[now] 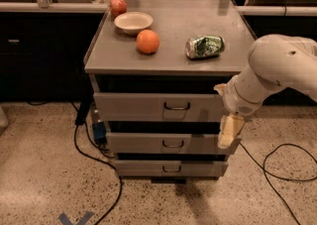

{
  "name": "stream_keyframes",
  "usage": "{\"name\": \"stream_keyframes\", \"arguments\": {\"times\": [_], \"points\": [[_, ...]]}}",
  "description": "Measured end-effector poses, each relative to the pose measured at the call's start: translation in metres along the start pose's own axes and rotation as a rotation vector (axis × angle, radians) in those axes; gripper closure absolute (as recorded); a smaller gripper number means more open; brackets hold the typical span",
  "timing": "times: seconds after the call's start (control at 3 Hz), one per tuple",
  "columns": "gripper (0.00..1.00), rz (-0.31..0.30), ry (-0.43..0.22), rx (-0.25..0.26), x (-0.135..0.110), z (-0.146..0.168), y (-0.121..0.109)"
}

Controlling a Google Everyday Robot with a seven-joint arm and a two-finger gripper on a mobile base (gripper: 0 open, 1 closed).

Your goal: Open top drawer

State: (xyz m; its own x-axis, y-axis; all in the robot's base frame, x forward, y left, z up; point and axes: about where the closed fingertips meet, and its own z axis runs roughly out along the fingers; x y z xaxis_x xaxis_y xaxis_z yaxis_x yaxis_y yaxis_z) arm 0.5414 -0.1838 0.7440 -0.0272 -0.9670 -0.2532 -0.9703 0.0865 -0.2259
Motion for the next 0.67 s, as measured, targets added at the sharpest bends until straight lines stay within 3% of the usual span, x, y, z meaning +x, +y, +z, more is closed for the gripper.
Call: {"name": "stream_keyframes", "arguments": {"times": [0.67], "points": [[0.00, -0.004, -0.016, 0.001, 0.001, 0.042, -0.002]]}}
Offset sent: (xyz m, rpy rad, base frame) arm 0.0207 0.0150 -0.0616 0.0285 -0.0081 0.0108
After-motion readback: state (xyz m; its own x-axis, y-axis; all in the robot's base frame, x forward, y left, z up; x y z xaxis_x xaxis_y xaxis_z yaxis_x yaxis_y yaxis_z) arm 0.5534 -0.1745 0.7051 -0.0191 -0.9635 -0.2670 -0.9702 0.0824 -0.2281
